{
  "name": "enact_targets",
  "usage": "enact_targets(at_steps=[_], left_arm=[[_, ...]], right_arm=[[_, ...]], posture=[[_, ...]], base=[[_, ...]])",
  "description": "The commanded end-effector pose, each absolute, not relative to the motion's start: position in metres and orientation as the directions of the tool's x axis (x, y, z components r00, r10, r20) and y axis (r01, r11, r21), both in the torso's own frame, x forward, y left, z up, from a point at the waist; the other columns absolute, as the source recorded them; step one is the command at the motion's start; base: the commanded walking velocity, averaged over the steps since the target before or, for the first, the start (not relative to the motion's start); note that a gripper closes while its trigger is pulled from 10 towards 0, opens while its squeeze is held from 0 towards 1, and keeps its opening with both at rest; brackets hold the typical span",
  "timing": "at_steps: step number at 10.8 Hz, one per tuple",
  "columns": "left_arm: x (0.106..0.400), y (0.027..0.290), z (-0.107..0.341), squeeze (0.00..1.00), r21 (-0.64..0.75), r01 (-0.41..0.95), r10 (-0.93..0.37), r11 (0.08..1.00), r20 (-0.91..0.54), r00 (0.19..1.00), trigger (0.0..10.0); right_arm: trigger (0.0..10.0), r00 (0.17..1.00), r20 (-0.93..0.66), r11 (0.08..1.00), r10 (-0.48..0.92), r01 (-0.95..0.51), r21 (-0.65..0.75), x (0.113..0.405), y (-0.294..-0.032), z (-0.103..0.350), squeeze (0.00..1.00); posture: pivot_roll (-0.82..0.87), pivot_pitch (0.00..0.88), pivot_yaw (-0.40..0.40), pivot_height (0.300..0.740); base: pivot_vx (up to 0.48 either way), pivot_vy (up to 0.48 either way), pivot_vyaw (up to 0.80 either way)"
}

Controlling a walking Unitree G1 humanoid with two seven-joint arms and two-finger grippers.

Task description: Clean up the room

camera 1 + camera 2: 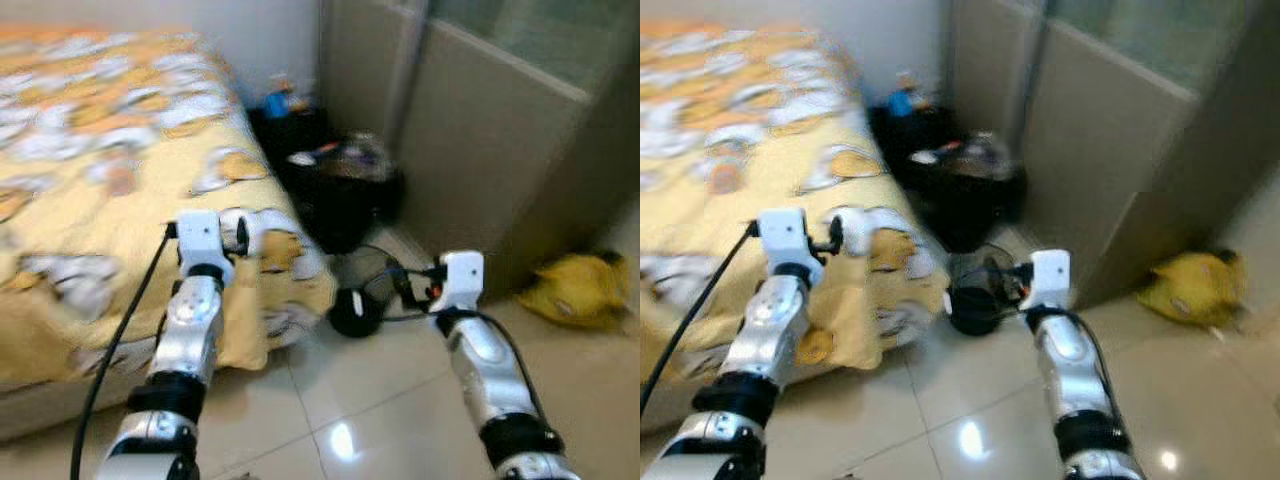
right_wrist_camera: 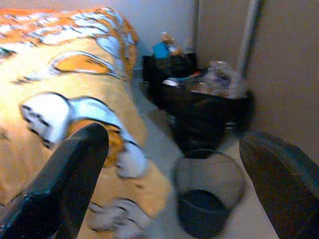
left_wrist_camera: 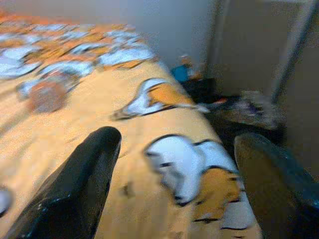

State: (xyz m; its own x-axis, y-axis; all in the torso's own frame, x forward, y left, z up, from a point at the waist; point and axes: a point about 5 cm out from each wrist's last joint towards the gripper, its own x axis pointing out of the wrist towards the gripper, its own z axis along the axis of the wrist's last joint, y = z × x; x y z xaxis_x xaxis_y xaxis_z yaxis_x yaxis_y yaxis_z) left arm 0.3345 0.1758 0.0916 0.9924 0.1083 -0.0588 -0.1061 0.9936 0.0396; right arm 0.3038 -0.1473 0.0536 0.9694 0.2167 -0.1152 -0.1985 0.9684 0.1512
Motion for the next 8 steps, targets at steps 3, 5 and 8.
enact_targets(at_steps=[3, 5, 8], left_arm=[[0.326, 0.158, 0.084, 0.0, 0.054, -0.064, 0.068, 0.996, -0.072, 0.995, 10.0], [0.331, 0.162, 0.089, 0.0, 0.062, -0.068, 0.071, 0.996, -0.056, 0.996, 10.0], [0.341, 0.167, 0.093, 0.0, 0.094, -0.05, 0.057, 0.994, -0.073, 0.996, 10.0]], right_arm=[[10.0, 0.976, -0.067, 0.966, 0.205, -0.191, 0.174, 0.309, -0.144, 0.063, 0.0], [10.0, 0.969, -0.07, 0.96, 0.237, -0.223, 0.17, 0.309, -0.135, 0.063, 0.0], [10.0, 0.973, -0.092, 0.971, 0.212, -0.199, 0.128, 0.313, -0.136, 0.061, 0.0]], posture=[[0.09, 0.0, -0.028, 0.74], [0.1, 0.0, -0.022, 0.74], [0.11, 0.0, -0.025, 0.74]], base=[[0.48, 0.0, 0.43], [0.48, 0.0, 0.43], [0.48, 0.0, 0.29]])
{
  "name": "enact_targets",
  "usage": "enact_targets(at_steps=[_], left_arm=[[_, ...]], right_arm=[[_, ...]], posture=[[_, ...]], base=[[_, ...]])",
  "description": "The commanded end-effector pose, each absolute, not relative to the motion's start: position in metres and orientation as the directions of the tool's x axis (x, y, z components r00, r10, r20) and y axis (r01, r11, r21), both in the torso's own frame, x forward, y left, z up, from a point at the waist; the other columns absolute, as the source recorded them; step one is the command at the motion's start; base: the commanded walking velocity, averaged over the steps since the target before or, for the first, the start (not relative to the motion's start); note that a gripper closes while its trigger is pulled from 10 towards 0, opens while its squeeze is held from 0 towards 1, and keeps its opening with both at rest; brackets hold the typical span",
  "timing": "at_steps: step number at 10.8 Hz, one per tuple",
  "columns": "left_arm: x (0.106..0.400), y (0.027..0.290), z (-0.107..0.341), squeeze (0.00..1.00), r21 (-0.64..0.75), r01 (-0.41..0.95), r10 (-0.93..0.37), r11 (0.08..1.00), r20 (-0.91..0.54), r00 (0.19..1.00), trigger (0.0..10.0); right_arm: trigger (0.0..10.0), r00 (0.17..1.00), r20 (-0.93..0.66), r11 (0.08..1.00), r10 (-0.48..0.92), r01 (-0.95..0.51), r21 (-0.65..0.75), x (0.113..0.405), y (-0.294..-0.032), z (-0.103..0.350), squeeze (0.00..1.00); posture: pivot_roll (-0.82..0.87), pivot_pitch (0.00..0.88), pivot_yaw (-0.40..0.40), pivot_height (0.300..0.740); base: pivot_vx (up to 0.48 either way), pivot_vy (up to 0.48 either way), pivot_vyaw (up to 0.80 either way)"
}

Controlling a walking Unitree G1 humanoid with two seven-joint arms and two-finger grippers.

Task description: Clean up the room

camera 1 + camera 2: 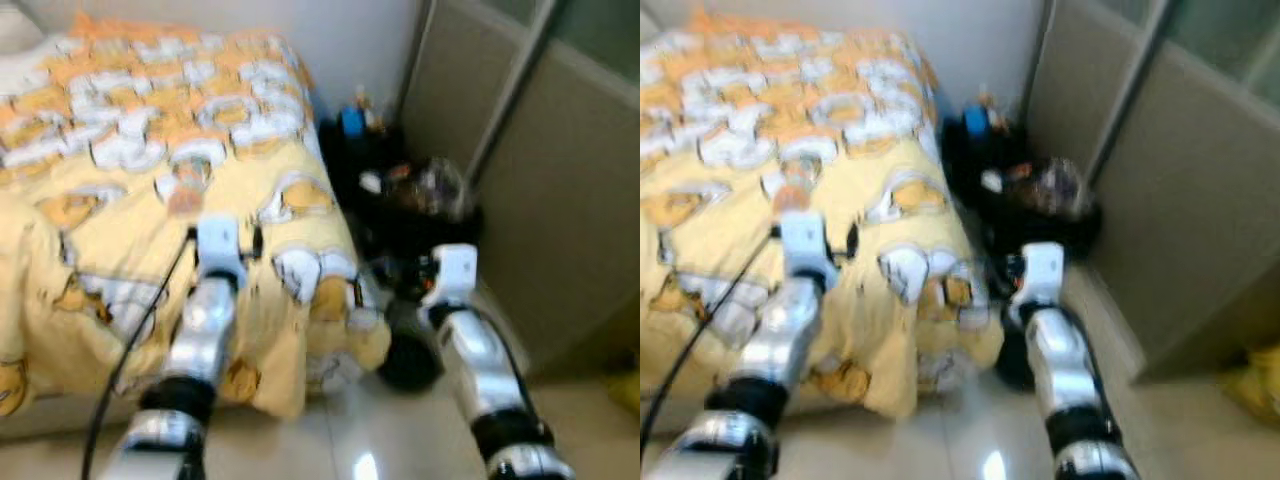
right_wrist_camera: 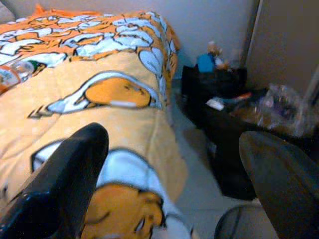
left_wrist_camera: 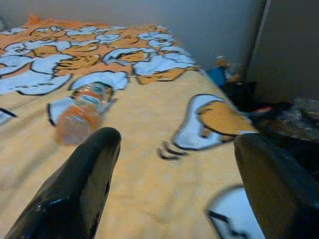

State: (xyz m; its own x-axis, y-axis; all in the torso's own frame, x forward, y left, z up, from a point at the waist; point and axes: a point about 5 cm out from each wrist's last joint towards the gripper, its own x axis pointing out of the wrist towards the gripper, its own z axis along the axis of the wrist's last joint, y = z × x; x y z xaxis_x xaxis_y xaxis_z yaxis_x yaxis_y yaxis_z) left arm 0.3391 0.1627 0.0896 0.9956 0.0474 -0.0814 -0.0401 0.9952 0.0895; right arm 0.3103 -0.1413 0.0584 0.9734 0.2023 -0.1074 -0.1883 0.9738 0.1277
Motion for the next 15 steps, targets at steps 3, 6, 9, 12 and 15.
enact_targets(at_steps=[3, 6, 9, 12, 15], left_arm=[[0.349, 0.178, 0.105, 0.0, 0.062, -0.082, 0.085, 0.995, -0.046, 0.995, 10.0], [0.349, 0.164, 0.1, 0.0, 0.049, -0.026, 0.028, 0.998, -0.055, 0.998, 10.0], [0.36, 0.168, 0.109, 0.0, 0.03, -0.016, 0.018, 0.999, -0.066, 0.998, 10.0], [0.365, 0.156, 0.108, 0.0, 0.071, -0.012, 0.018, 0.997, -0.083, 0.996, 10.0], [0.375, 0.15, 0.119, 0.0, 0.11, -0.011, 0.02, 0.994, -0.073, 0.997, 10.0]], right_arm=[[10.0, 0.978, -0.083, 0.972, 0.191, -0.176, 0.155, 0.31, -0.14, 0.061, 0.0], [10.0, 0.98, -0.083, 0.976, 0.178, -0.166, 0.138, 0.305, -0.142, 0.059, 0.0], [10.0, 0.979, -0.085, 0.976, 0.187, -0.175, 0.129, 0.303, -0.139, 0.058, 0.0], [10.0, 0.977, -0.105, 0.978, 0.185, -0.172, 0.118, 0.295, -0.139, 0.051, 0.0], [10.0, 0.978, -0.095, 0.979, 0.187, -0.177, 0.105, 0.292, -0.135, 0.052, 0.0]], posture=[[0.09, 0.0, -0.014, 0.74], [0.08, 0.0, -0.02, 0.74], [0.06, 0.0, -0.003, 0.74], [0.04, 0.0, 0.008, 0.74], [0.02, 0.0, 0.023, 0.74]], base=[[0.48, 0.0, 0.0], [0.0, 0.477, 0.0], [0.0, 0.48, -0.51], [0.0, 0.0, -0.25], [0.0, 0.0, 0.0]])
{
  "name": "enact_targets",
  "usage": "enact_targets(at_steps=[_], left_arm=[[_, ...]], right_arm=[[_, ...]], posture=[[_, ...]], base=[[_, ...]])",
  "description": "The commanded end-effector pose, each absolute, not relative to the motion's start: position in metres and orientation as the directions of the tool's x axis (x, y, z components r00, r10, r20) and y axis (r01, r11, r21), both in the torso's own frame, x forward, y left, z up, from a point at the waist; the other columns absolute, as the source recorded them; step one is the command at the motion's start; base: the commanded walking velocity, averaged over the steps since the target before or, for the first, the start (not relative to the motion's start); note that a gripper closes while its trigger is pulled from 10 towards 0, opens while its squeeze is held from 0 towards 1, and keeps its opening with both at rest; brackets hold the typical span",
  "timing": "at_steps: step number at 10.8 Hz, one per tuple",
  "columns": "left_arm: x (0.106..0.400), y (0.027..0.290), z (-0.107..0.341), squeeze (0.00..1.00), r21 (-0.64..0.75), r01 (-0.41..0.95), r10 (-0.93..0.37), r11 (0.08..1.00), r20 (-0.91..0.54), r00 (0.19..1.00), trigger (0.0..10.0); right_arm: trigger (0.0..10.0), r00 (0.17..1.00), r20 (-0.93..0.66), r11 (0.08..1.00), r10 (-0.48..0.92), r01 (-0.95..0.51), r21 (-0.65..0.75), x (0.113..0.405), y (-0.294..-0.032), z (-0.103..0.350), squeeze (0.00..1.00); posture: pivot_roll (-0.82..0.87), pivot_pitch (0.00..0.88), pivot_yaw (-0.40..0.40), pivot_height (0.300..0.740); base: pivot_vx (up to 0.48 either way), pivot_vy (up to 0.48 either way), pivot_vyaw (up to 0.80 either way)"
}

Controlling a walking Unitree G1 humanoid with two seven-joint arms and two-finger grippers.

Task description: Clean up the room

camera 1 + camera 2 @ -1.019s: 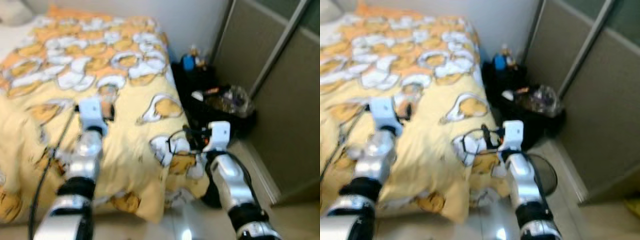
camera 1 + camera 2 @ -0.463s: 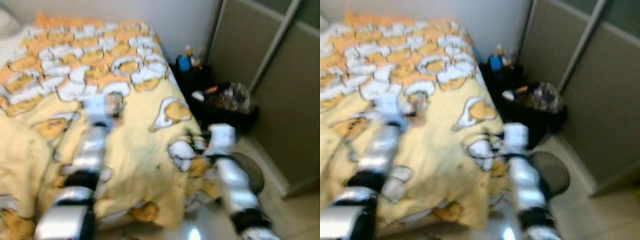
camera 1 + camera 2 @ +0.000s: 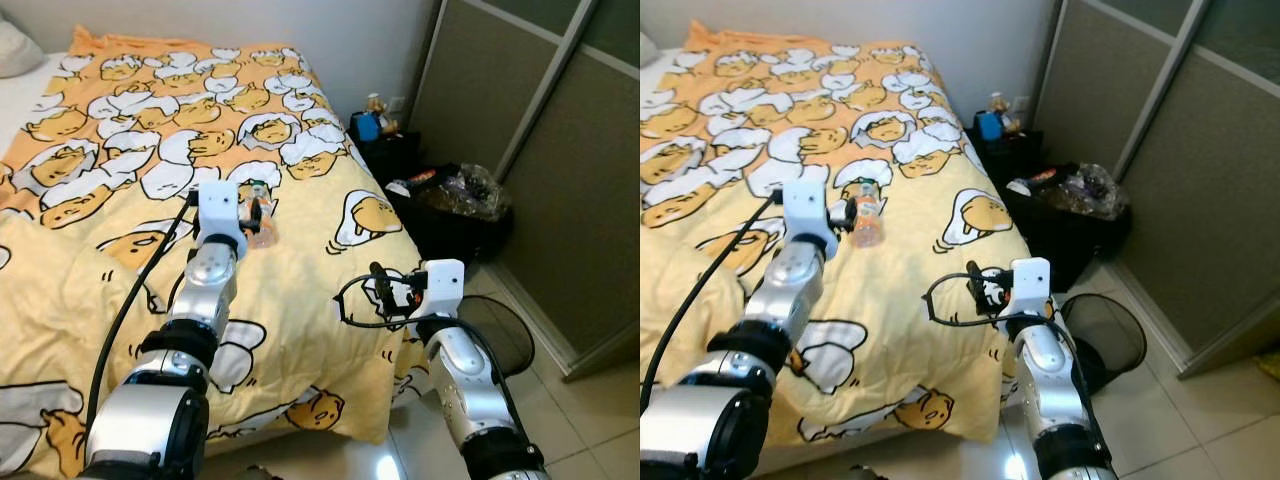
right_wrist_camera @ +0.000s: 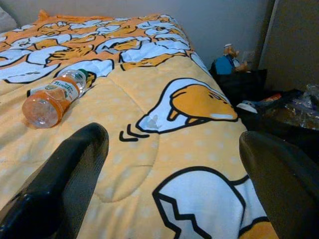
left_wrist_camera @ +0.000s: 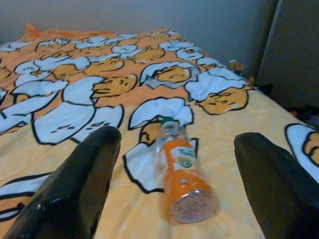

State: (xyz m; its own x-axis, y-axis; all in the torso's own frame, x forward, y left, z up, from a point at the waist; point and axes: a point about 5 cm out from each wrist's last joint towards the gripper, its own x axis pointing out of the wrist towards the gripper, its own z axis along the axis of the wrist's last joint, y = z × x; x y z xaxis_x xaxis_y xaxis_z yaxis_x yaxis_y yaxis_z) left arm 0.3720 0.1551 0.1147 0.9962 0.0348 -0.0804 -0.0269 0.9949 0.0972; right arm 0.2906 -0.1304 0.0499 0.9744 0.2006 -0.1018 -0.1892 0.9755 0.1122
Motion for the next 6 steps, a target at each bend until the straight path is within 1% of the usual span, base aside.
enact_targets(at_steps=[1, 2, 3, 4, 5, 6], left_arm=[[0.371, 0.146, 0.117, 0.0, 0.076, 0.029, -0.025, 0.997, -0.054, 0.998, 10.0], [0.362, 0.149, 0.112, 0.0, 0.048, 0.026, -0.025, 0.999, -0.031, 0.999, 10.0], [0.344, 0.16, 0.11, 0.0, 0.008, -0.015, 0.015, 1.0, 0.035, 0.999, 10.0], [0.313, 0.177, 0.116, 0.0, 0.008, -0.027, 0.026, 1.0, 0.09, 0.996, 10.0], [0.294, 0.181, 0.116, 0.0, 0.026, 0.004, -0.006, 1.0, 0.077, 0.997, 10.0], [0.285, 0.182, 0.123, 0.0, 0.044, 0.029, -0.032, 0.999, 0.07, 0.997, 10.0]], right_arm=[[10.0, 0.985, -0.075, 0.984, 0.158, -0.15, 0.094, 0.289, -0.141, 0.054, 0.0], [10.0, 0.995, -0.028, 0.992, 0.098, -0.095, 0.088, 0.286, -0.149, 0.062, 0.0], [10.0, 0.998, 0.067, 0.999, 0.0, -0.003, 0.054, 0.268, -0.165, 0.079, 0.0], [10.0, 0.99, 0.137, 1.0, -0.023, 0.021, 0.016, 0.236, -0.175, 0.095, 0.0], [10.0, 0.991, 0.131, 1.0, -0.008, 0.007, 0.005, 0.218, -0.178, 0.097, 0.0], [10.0, 0.993, 0.114, 1.0, 0.006, -0.007, 0.002, 0.213, -0.181, 0.099, 0.0]], posture=[[0.01, 0.0, 0.029, 0.74], [0.01, 0.0, 0.032, 0.74], [0.02, 0.0, 0.032, 0.74], [0.02, 0.0, 0.03, 0.74], [0.03, 0.0, 0.022, 0.74], [0.04, 0.0, 0.008, 0.74]], base=[[0.0, 0.0, 0.0], [0.0, 0.0, 0.0], [0.296, 0.0, 0.0], [0.48, 0.0, 0.0], [0.48, 0.0, 0.0], [0.48, 0.0, 0.0]])
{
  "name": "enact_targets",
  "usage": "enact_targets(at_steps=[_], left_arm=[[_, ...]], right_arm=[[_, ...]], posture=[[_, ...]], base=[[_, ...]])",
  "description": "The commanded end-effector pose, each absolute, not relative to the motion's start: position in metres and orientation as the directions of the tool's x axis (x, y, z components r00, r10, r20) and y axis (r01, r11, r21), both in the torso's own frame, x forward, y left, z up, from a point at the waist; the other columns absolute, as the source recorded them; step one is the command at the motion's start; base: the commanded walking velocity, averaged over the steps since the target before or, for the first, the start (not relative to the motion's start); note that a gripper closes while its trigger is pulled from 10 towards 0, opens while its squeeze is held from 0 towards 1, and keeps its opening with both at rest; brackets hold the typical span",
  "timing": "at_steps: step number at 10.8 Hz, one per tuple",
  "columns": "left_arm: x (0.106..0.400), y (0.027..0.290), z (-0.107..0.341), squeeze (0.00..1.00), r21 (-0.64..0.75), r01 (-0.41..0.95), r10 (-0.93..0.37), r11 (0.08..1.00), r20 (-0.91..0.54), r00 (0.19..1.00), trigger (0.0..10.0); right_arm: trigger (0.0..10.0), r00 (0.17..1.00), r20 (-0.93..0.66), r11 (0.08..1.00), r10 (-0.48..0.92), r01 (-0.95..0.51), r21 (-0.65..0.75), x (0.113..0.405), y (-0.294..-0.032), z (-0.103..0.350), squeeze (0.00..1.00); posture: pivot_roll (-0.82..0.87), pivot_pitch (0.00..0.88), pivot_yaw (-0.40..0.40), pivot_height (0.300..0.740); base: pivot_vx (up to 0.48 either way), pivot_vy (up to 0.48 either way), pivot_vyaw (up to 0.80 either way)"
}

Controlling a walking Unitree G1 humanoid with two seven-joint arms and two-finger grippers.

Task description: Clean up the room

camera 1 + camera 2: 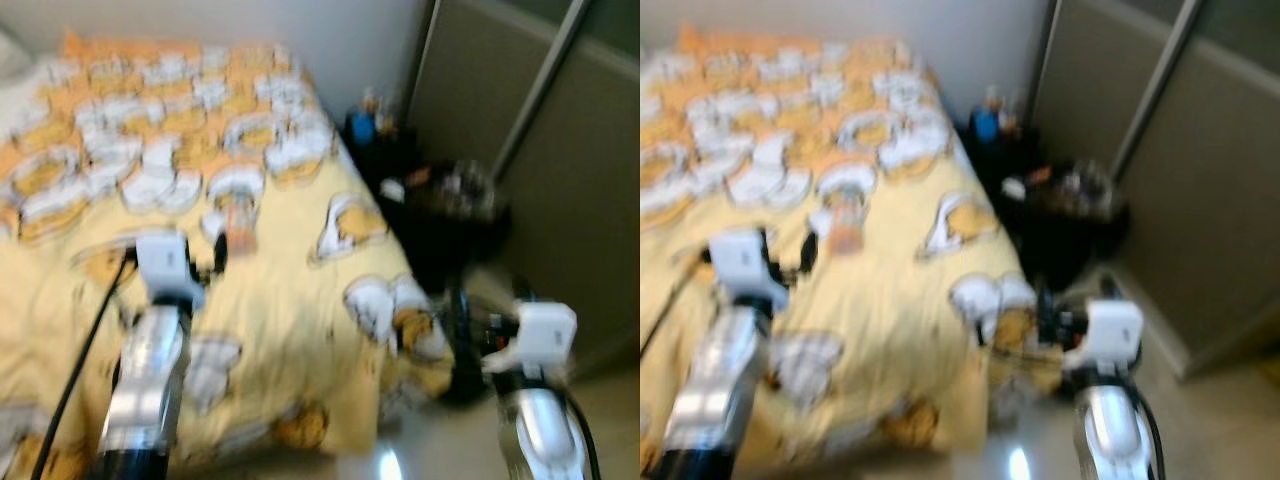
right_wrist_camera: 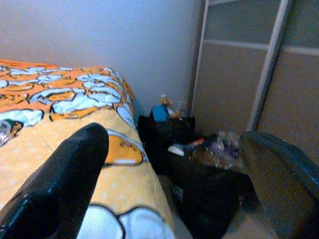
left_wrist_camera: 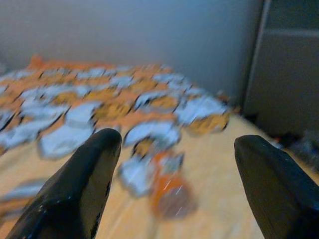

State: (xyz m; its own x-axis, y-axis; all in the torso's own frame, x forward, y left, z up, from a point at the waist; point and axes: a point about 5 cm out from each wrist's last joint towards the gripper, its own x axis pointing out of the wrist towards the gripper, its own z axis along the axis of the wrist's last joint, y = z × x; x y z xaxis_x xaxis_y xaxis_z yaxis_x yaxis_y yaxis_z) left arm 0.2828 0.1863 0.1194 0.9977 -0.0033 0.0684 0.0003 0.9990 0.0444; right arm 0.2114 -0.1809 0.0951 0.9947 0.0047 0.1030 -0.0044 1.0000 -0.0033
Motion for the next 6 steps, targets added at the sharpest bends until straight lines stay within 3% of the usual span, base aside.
enact_targets(at_steps=[1, 4, 6], left_arm=[[0.288, 0.177, 0.124, 0.0, 0.047, 0.031, -0.033, 0.998, 0.057, 0.998, 10.0], [0.316, 0.196, 0.114, 0.0, 0.08, -0.05, 0.057, 0.996, -0.088, 0.995, 10.0], [0.33, 0.225, 0.103, 0.0, 0.162, -0.148, 0.177, 0.976, -0.185, 0.967, 10.0]], right_arm=[[10.0, 0.995, 0.098, 1.0, 0.002, -0.002, 0.003, 0.219, -0.183, 0.1, 0.0], [10.0, 0.995, 0.076, 0.998, 0.063, -0.063, -0.001, 0.234, -0.166, 0.1, 0.0], [10.0, 0.993, 0.056, 0.995, 0.103, -0.102, -0.022, 0.234, -0.159, 0.098, 0.0]], posture=[[0.04, 0.0, 0.007, 0.74], [0.04, 0.0, 0.012, 0.74], [0.0, 0.0, 0.037, 0.74]], base=[[0.48, 0.0, 0.0], [0.48, 0.0, 0.0], [0.0, 0.0, -0.78]])
